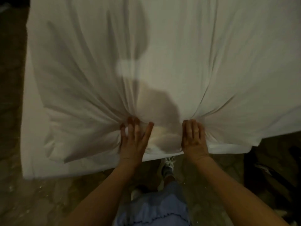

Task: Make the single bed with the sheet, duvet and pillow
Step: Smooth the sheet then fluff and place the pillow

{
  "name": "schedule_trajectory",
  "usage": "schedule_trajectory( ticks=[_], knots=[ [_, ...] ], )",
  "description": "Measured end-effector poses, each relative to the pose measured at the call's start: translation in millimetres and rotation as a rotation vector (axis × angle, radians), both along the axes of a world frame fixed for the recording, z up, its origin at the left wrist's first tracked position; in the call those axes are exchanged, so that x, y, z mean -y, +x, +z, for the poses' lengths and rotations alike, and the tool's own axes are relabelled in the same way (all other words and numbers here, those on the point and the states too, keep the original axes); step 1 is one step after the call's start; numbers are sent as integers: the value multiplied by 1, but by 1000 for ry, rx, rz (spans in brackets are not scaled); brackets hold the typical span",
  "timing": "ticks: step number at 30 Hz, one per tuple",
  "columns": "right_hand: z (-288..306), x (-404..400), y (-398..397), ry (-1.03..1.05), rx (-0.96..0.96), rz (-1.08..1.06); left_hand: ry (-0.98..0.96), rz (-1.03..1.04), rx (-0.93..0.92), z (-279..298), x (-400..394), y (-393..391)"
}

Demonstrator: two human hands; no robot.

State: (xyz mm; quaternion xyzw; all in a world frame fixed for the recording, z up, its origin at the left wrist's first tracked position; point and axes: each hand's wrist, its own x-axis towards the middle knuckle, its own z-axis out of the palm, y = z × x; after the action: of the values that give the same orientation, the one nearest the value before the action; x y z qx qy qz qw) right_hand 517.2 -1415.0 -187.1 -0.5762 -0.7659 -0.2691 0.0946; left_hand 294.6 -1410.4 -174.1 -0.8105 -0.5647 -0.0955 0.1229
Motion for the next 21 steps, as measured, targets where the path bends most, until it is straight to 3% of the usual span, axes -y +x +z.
schedule_trajectory(
  ticks=[5, 13, 17, 21],
  knots=[
    [42, -28, -2, -118, -43, -41, -8, -2, 22, 47, -26, 4],
    [169, -64, -7, -543, -151, -97, -513, 46, 13, 168, -75, 6],
    [283, -127, -2, -547, -161, -69, -458, 62, -36, 290, -132, 8],
    [419, -196, -10, -420, -178, -54, -267, 154, -82, 418, -194, 2]
  ],
)
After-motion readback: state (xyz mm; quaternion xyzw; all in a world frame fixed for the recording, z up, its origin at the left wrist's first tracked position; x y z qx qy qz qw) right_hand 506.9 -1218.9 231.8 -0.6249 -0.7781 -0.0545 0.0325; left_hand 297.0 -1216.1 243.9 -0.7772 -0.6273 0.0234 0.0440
